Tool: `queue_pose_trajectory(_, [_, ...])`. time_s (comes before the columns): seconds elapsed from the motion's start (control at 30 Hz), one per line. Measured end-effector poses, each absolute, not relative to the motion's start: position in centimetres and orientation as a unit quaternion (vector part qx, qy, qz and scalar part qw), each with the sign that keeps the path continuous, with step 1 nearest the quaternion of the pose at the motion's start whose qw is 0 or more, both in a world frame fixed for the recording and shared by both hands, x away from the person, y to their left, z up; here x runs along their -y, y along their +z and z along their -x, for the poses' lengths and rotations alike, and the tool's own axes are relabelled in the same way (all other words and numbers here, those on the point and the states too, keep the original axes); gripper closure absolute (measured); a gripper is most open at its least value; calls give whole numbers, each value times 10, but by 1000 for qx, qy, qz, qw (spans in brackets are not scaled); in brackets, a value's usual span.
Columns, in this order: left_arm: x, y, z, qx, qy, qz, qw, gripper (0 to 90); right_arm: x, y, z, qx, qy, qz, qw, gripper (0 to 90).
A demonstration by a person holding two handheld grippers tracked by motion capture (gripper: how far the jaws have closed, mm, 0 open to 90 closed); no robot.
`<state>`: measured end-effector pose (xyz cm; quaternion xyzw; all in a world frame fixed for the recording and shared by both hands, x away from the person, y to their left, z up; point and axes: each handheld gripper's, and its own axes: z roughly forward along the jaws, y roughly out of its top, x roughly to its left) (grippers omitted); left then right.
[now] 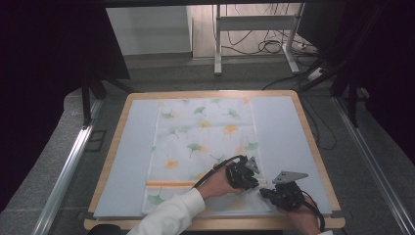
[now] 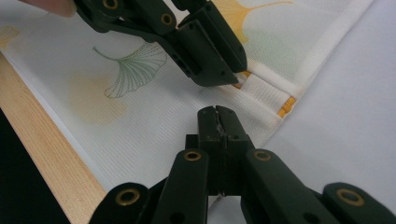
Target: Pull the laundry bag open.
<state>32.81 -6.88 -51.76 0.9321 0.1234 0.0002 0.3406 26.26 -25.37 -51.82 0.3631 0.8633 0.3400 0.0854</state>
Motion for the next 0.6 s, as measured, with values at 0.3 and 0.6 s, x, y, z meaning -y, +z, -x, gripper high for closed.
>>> queue_pose_trajectory(0.3, [68, -515, -333, -131, 8, -930, 344, 848, 254, -518, -263, -864, 340, -362, 86, 890])
queue_pose_trajectory(0.6, [71, -517, -331, -127, 5, -933, 336, 874, 254, -518, -263, -864, 339, -361, 86, 889])
